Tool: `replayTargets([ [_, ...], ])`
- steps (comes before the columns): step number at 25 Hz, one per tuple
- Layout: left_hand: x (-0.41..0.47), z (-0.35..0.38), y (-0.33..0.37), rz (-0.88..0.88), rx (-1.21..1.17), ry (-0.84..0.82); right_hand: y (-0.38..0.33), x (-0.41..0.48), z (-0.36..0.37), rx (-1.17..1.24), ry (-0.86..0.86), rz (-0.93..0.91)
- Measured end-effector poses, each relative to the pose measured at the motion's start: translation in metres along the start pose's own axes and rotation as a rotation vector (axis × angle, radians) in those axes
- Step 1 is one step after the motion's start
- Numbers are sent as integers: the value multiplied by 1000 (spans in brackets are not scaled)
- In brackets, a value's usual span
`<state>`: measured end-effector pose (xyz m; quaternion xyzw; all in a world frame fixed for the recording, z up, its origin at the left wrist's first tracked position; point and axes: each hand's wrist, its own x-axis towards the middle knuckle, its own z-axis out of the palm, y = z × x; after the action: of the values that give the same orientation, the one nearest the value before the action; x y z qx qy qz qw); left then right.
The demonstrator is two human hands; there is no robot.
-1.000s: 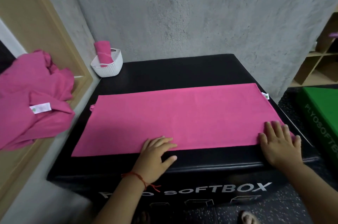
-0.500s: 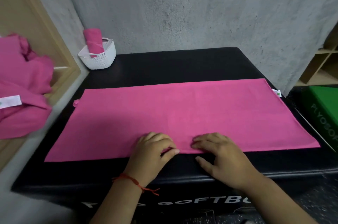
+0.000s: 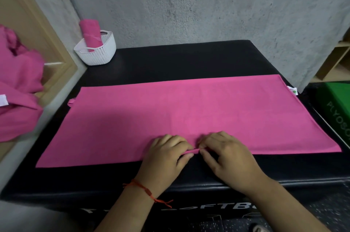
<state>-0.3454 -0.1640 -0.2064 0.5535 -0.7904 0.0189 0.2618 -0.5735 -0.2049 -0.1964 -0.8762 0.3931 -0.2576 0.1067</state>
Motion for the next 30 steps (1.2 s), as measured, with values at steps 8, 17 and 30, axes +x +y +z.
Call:
replayTargets([
  [8,-9,-21,-28,-29,-20,-18,24,-15,-28,-40,-43,61],
  [17,-64,-87,-109,-233,-19,0,81,-47,-76,-247,91,391],
  [30,-134,-117,-102,-307,112,-70,59,-103,-110,-301,96,505],
])
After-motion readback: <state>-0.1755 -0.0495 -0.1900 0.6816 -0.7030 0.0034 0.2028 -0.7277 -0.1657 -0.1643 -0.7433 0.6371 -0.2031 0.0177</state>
